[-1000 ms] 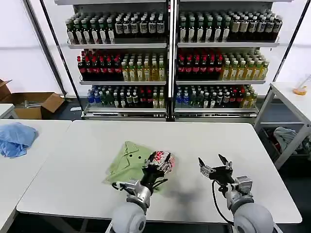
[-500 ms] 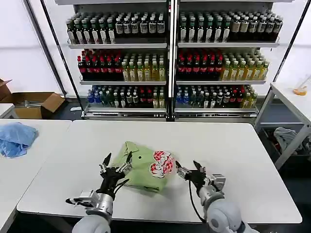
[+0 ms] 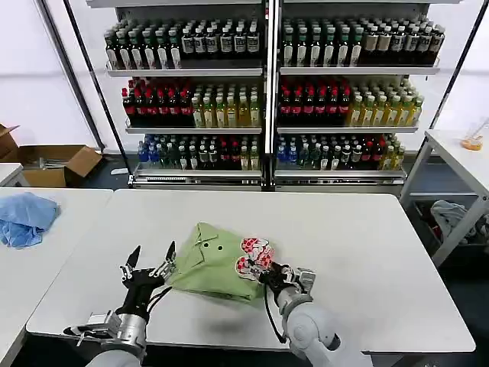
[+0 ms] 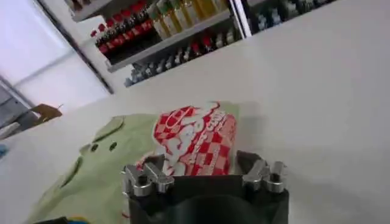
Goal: Fold and organize the clothes.
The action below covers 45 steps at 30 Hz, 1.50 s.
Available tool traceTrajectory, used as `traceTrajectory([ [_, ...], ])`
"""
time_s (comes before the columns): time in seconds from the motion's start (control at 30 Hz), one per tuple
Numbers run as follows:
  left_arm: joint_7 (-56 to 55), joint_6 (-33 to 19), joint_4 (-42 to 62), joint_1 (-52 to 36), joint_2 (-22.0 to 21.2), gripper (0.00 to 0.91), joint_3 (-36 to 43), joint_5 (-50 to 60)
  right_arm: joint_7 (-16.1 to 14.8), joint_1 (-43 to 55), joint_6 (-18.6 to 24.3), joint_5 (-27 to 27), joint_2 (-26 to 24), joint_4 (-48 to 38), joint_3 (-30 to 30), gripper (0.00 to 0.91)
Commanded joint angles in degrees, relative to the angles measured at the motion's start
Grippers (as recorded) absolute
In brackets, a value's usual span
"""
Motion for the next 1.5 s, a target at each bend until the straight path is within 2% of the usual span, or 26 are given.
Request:
traceTrajectory([
  [0.03, 0.1, -0.2, -1.4, 2.0, 0.5, 0.907, -2.6, -0.5, 2.2, 2.4, -0.2, 1.0, 2.5, -4.3, -1.8, 0.000],
  [0.3, 0.1, 0.0, -1.8, 2.2, 0.7, 0.907, -3.0, -1.3, 0.6, 4.2, -1.1, -4.7, -1.7, -4.7, -0.3, 0.000],
  [0.4, 0.2, 0.1, -1.7, 2.0, 1.1, 0.907, -3.5, -1.6, -2.0, 5.6, -1.6, -9.0, -5.2, -5.3, 0.9, 0.000],
  [0.57, 0.2, 1.4, -1.7, 1.6, 2.1, 0.907, -4.6, -2.8, -4.6, 6.6, -2.1, -11.9, -9.6, -7.0, 4.3, 0.000],
  [0.83, 0.4, 2.4, -1.2, 1.2, 3.7, 0.907, -5.3, -2.7, -13.8, 4.3, -1.3, -27.5, -14.2, -8.5, 8.3, 0.000],
  [0.87, 0.5, 2.4, -1.1, 1.1, 3.8, 0.907, -5.3, -2.6, -14.2, 3.6, -0.7, -28.8, -14.2, -7.8, 8.6, 0.907],
  [0.9, 0.5, 2.5, -1.0, 1.1, 3.9, 0.907, -5.2, -2.5, -14.3, 2.8, 0.0, -29.5, -14.1, -7.2, 8.7, 0.907],
  [0.97, 0.6, 2.5, -0.8, 1.0, 4.0, 0.907, -5.0, -2.1, -13.2, 0.2, 4.0, -34.9, -13.8, -5.0, 9.6, 0.907],
  [1.03, 0.6, 2.6, -0.8, 0.8, 4.3, 0.907, -4.9, -2.0, -11.6, -2.9, 12.4, -39.6, -13.6, -3.8, 10.6, 0.907],
  [1.1, 0.7, 2.5, -0.9, 0.7, 4.8, 0.907, -4.9, -1.8, -10.2, -6.1, 17.1, -41.8, -13.8, -0.9, 12.0, 0.907],
  [1.33, 1.1, 2.5, -1.1, 0.8, 5.9, 0.907, -4.8, -1.7, -9.9, -15.1, 23.7, -41.0, -15.1, 10.0, 17.0, 0.907],
  [1.43, 1.3, 2.4, -1.3, 0.9, 5.9, 0.907, -4.5, -1.6, -9.8, -19.5, 24.0, -40.7, -14.7, 16.9, 19.1, 0.907],
  [1.5, 1.4, 2.4, -1.4, 1.0, 6.0, 0.907, -4.4, -1.3, -11.0, -21.0, 24.5, -39.4, -13.9, 19.4, 19.6, 0.907],
])
